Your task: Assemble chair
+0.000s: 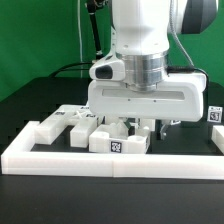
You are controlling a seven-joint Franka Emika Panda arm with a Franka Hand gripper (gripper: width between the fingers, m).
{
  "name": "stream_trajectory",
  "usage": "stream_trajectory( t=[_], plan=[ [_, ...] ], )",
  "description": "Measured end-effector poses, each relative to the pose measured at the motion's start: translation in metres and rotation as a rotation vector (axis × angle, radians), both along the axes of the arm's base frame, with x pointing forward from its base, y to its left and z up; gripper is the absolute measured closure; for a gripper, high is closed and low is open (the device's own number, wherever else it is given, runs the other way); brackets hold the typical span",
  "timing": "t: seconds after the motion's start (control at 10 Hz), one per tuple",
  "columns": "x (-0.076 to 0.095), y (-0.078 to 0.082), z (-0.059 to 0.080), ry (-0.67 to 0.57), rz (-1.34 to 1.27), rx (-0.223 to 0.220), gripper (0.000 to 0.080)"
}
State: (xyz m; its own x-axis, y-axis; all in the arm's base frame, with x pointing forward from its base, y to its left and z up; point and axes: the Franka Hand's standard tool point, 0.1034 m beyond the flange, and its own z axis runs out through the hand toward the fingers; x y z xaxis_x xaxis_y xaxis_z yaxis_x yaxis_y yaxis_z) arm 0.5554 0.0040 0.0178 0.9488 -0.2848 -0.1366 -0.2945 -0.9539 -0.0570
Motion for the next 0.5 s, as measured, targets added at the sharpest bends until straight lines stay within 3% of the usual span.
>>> stream_trajectory(
  t=[0.2,0.5],
  plan=[
    [0.0000,0.0003,0.0000,0.000,0.003,0.000,0.0749],
    [0.0000,0.0003,0.0000,0.000,0.004,0.000,0.0767]
  ],
)
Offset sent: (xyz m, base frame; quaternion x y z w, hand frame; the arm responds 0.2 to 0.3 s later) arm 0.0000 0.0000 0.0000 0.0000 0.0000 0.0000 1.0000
